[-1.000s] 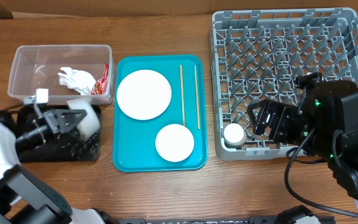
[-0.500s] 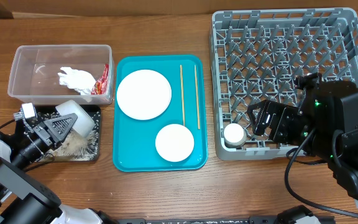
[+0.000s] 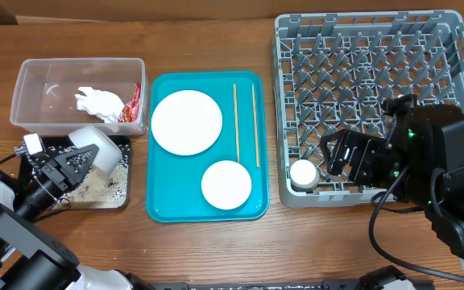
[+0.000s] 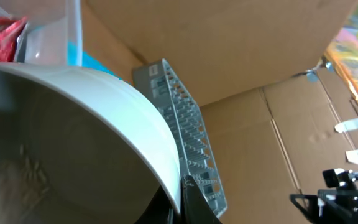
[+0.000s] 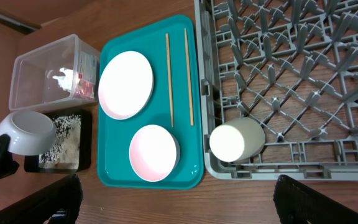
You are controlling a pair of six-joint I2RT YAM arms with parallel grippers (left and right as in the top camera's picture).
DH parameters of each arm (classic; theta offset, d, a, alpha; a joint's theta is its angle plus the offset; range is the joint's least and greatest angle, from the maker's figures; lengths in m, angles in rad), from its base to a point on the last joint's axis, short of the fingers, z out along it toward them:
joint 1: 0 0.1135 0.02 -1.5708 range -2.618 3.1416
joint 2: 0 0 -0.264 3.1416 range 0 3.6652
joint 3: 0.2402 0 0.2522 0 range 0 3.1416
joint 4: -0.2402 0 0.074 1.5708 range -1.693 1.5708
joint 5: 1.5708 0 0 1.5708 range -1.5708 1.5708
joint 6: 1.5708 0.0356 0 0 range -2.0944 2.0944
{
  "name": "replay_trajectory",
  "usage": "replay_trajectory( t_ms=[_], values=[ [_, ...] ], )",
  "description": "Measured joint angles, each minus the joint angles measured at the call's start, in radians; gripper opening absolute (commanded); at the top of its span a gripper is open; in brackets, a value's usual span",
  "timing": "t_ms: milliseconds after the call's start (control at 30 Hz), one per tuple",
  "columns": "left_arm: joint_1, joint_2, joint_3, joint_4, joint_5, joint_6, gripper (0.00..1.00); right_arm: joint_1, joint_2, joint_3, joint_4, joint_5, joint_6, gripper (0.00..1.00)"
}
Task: Sort waste into correct bins and load items into the dishwasher
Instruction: 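Move the grey bowl over the black tray and tip out the rice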
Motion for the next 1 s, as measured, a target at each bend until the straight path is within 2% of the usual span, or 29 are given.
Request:
replay_trajectory(
  t_ms=[200, 267, 600, 733, 900, 1000],
  values=[
    [0.000, 0.000, 0.000, 0.026, 0.008, 0.028, 0.04, 0.000, 0.000, 0.000, -0.010, 0.000, 0.000, 1.00],
    [0.000, 0.000, -0.001, 0.083, -0.002, -0.023, 0.04, 0.000, 0.000, 0.000, -0.016, 0.000, 0.001, 1.00],
    [0.000, 0.000, -0.003, 0.082, 0.019, -0.158, 0.04, 0.000, 0.000, 0.000, -0.035, 0.000, 0.000, 1.00],
    [0.000, 0.000, -0.004, 0.155, 0.013, -0.245, 0.04, 0.000, 0.000, 0.000, -0.035, 0.000, 0.000, 1.00],
    [-0.005, 0.000, -0.005, 0.117, -0.016, -0.304, 0.04, 0.000, 0.000, 0.000, -0.035, 0.000, 0.000, 1.00],
    [-0.021, 0.000, 0.002, 0.015, -0.037, -0.313, 0.04, 0.000, 0.000, 0.000, -0.035, 0.000, 0.000, 1.00]
  ],
)
